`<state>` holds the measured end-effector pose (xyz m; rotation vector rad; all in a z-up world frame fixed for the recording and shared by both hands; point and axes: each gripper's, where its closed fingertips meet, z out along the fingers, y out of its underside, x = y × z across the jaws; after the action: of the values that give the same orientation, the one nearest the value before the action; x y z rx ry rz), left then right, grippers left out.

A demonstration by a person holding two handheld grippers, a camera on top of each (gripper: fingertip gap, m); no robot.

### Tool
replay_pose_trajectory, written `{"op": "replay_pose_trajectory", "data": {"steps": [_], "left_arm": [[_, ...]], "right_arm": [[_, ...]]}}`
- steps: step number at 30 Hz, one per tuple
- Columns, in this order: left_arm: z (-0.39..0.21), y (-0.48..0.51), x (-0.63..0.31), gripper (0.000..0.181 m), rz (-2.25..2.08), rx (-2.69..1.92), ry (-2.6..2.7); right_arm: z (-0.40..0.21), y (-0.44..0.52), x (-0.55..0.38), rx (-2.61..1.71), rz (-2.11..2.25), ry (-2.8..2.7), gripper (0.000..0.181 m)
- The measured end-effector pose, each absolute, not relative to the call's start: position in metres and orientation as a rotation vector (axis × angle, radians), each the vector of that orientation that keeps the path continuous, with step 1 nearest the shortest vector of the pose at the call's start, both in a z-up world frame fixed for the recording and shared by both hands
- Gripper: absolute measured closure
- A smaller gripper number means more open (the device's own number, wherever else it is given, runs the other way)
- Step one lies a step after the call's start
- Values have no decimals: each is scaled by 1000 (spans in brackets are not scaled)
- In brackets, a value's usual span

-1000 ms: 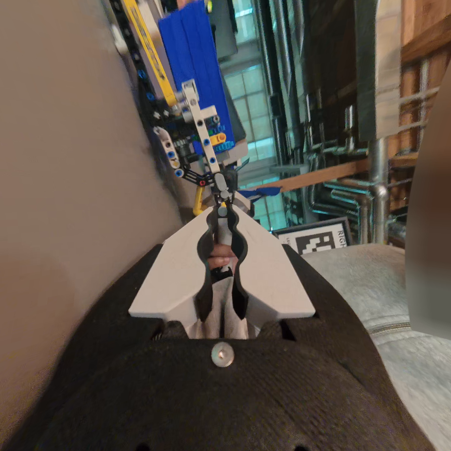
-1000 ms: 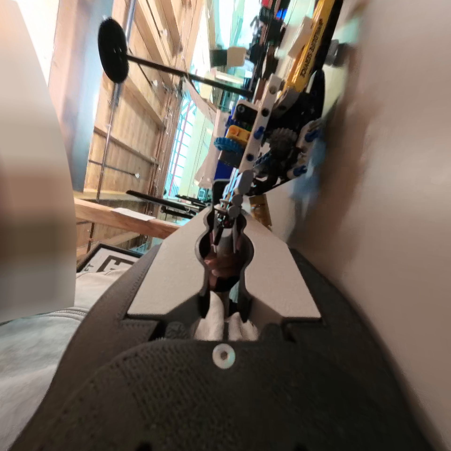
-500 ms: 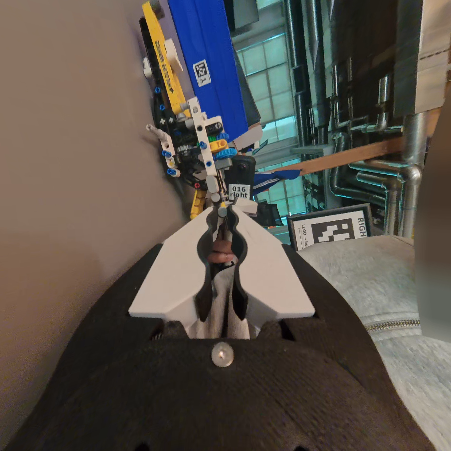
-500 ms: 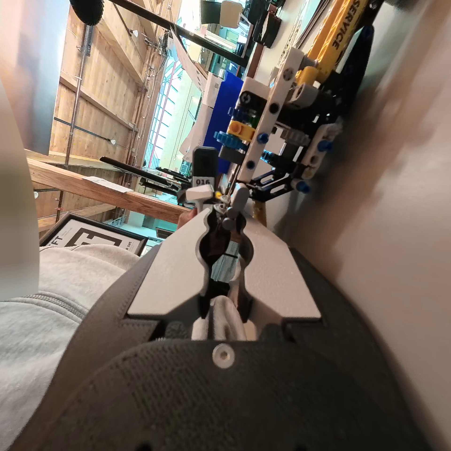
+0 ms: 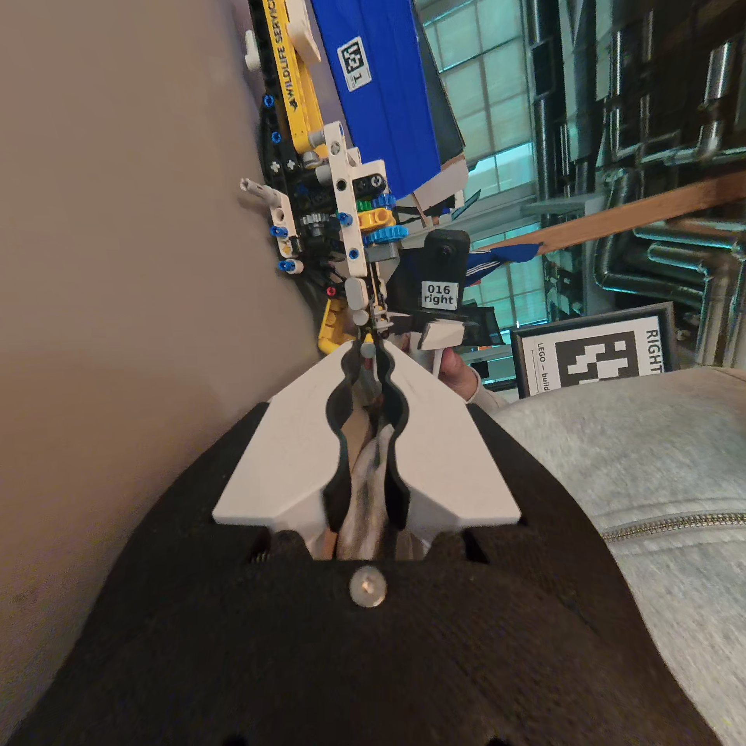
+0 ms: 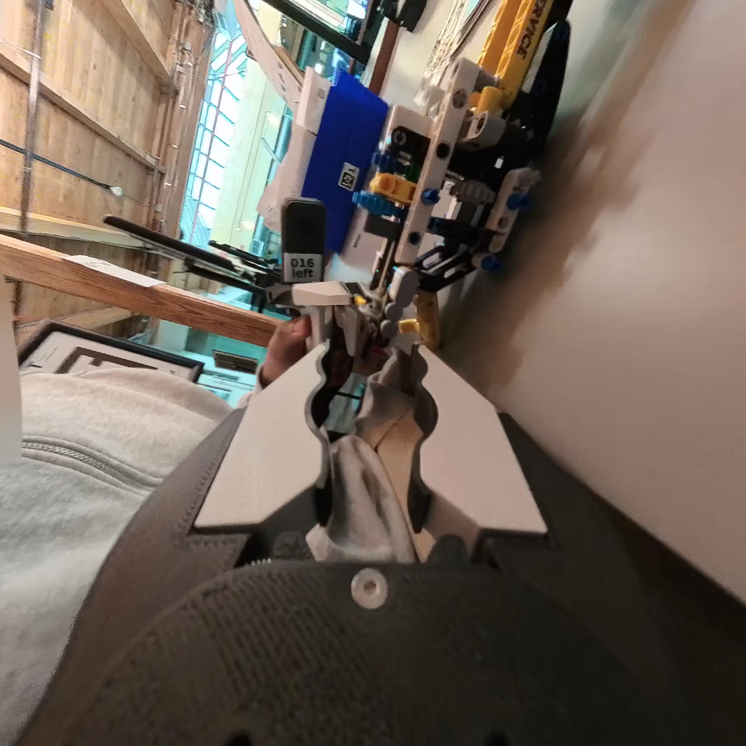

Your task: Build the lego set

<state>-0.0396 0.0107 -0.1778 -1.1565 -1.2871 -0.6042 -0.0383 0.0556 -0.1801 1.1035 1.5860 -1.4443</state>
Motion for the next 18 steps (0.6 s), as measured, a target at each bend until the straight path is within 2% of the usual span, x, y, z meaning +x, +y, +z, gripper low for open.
{"op": "replay_pose_trajectory", "data": {"steps": [7, 12, 16, 18], "left_arm": [[-178, 30, -37, 176, -644, -1152, -1264], [-177, 44, -38, 176, -657, -1162, -1248], [-179, 50, -38, 176, -664, -1170, -1248], [-179, 51, -38, 176, -664, -1165, -1250]], "right_arm": [[-180, 86, -57, 1205, -1717, 2013, 160], [-179, 92, -63, 1185, -1781, 2265, 159], [-176, 91, -66, 1165, -1834, 2302, 165], [-176, 90, -65, 1140, -1862, 2287, 162]]}}
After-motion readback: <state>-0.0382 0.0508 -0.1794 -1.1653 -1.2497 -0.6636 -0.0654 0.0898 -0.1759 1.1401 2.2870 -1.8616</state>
